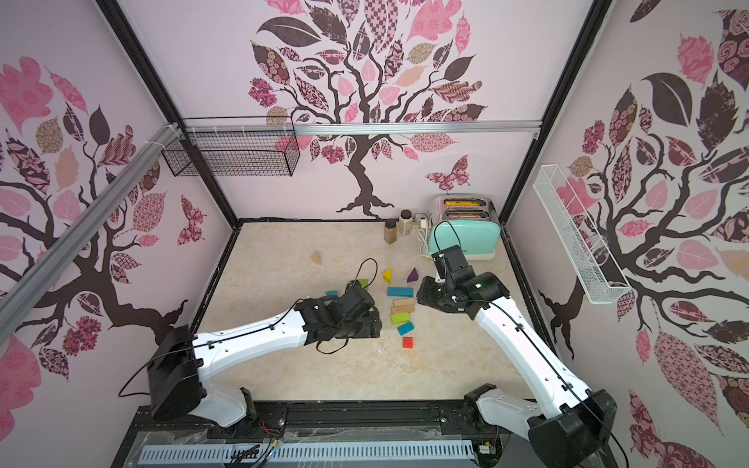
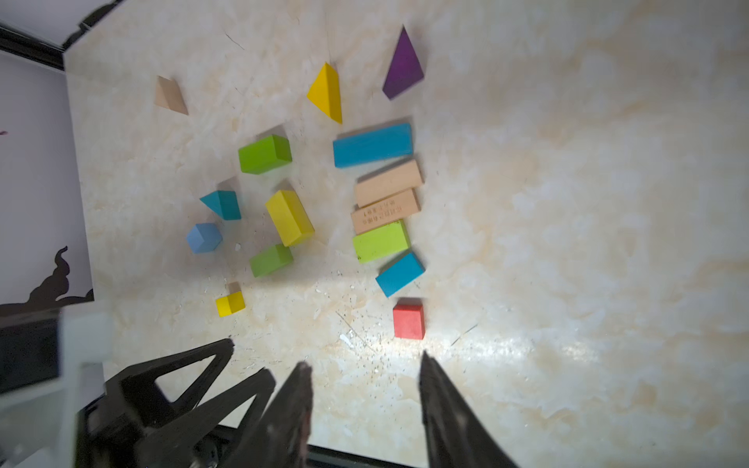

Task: Assemble a carrot with building blocks
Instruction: Adjust the building block at the center of the board.

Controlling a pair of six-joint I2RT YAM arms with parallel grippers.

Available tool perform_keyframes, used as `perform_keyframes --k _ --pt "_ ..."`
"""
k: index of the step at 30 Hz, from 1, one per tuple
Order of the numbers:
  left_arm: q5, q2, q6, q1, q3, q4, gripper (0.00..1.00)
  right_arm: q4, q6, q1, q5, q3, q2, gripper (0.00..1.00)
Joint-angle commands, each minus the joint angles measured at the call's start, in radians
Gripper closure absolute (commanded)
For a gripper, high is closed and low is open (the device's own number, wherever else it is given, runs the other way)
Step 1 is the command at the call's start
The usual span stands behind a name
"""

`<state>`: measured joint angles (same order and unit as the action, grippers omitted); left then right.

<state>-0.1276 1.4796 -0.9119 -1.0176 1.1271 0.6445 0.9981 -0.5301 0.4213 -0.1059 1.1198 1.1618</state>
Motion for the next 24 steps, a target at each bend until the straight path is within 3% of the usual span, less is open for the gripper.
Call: perform_keyframes --k 1,4,10,18,24 --pt "-0.048 -0.107 0.029 0.018 0.014 0.016 0.14 -0.03 0.014 0.007 -0.058 -0.096 0.031 0.66" --pt "-0.038 -0.157 0.072 0.05 0.045 0.055 0.11 -0.059 -0.001 0.028 -0.069 -0.144 0.087 0.74" --pt "0.054 -0.195 0.136 0.145 0.061 0.09 0.02 -0.156 -0.11 0.169 0.001 -0.214 0.209 0.76" --pt "0.174 -0.223 0.171 0.258 0.011 0.067 0.02 -0.24 -0.172 0.19 0.006 -0.306 0.271 0.78" --pt "0.188 -0.229 0.17 0.274 -0.011 0.061 0.02 -0.274 -0.18 0.207 -0.01 -0.308 0.334 0.77"
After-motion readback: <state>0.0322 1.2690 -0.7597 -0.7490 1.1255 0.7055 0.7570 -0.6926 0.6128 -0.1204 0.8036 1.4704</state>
